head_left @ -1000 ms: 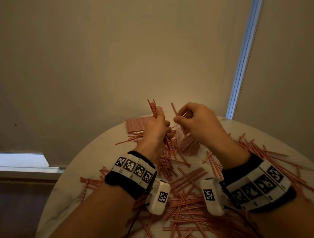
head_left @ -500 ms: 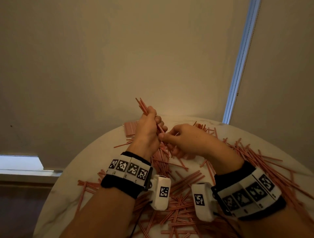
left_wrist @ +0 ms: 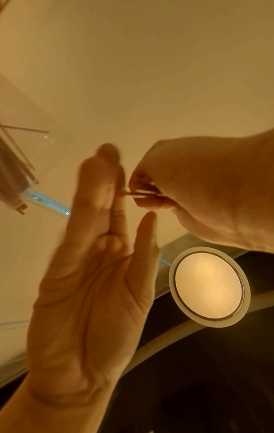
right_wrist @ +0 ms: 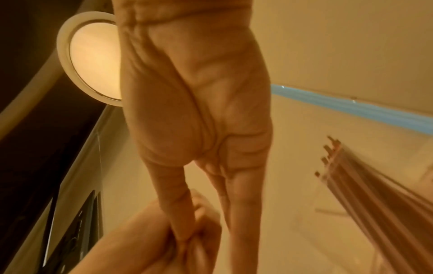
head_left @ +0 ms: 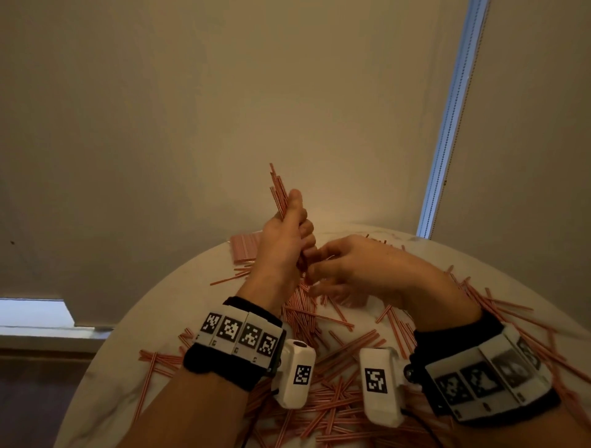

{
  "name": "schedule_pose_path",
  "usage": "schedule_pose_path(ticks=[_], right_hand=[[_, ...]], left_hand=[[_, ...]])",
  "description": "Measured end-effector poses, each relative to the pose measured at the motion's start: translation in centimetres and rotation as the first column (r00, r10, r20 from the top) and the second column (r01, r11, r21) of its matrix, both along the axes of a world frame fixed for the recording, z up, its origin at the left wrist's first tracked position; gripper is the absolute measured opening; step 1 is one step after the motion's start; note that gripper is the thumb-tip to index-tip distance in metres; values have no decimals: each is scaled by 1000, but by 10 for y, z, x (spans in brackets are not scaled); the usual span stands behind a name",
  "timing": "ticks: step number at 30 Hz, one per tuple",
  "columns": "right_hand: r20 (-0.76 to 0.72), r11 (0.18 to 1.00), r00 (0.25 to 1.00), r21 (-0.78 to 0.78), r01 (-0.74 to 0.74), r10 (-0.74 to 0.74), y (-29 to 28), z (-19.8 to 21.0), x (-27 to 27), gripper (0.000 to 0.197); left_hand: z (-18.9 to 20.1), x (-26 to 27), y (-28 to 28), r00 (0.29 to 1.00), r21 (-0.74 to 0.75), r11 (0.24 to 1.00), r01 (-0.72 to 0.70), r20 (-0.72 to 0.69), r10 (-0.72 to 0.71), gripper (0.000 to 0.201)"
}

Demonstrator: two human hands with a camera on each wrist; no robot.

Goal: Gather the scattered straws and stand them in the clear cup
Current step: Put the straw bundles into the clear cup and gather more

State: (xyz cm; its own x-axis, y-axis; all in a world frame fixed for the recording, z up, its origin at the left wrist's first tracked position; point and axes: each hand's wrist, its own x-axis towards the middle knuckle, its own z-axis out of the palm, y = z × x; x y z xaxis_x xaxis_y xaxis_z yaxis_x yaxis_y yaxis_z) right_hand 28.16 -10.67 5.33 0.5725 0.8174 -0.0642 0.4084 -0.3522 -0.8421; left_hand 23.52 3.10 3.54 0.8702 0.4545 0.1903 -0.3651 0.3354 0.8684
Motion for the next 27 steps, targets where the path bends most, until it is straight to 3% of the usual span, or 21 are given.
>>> schedule_pose_path(ticks=[2,3,5,6,7,9,11,13,15,18,22,24,27], right_hand=[[21,982,986,93,163,-165,-3,8,1,20],[10,944,963,201,263,-270,-5,12,2,27],[74,848,908,394,354,-413,-7,17,7,44],[138,842,896,424,332,-422,-7,17,8,46],[208,871,896,398,289,-393,-6,16,6,43],[363,956,890,200,216,-276,-1,8,5,33],[512,970,827,60,236,-233,5,1,6,26],[614,953,746,33,300,-256,8,-2,8,20],[692,946,675,34,323,-256,10,-4,7,20],[773,953,596,36,301,-217,14,-7,5,31],[767,928,606,-40,370,-208,9,-4,13,45],[746,903,604,-8,430,-282,-2,-1,20,48],[704,855,549,162,493,-450,-19,6,27,54]], left_hand=[[-2,-3,8,992,242,970,18,-129,13,31],[-3,-6,11,976,388,918,79,-218,8,28],[-7,-11,10,921,620,731,286,-387,-32,26],[-8,-13,6,898,681,632,370,-436,-56,27],[-9,-13,2,893,720,567,400,-445,-66,28],[-7,-11,-4,921,794,506,337,-389,-4,21],[-5,-10,-2,933,855,437,281,-350,86,15],[-3,-11,2,914,840,442,313,-393,99,15],[-3,-14,3,894,779,526,340,-441,76,37],[-3,-14,4,898,700,625,346,-439,-5,48],[-1,-16,11,888,657,630,414,-444,-121,60],[2,-18,19,885,663,633,400,-459,-78,69],[0,-16,21,908,682,692,236,-409,94,77]])
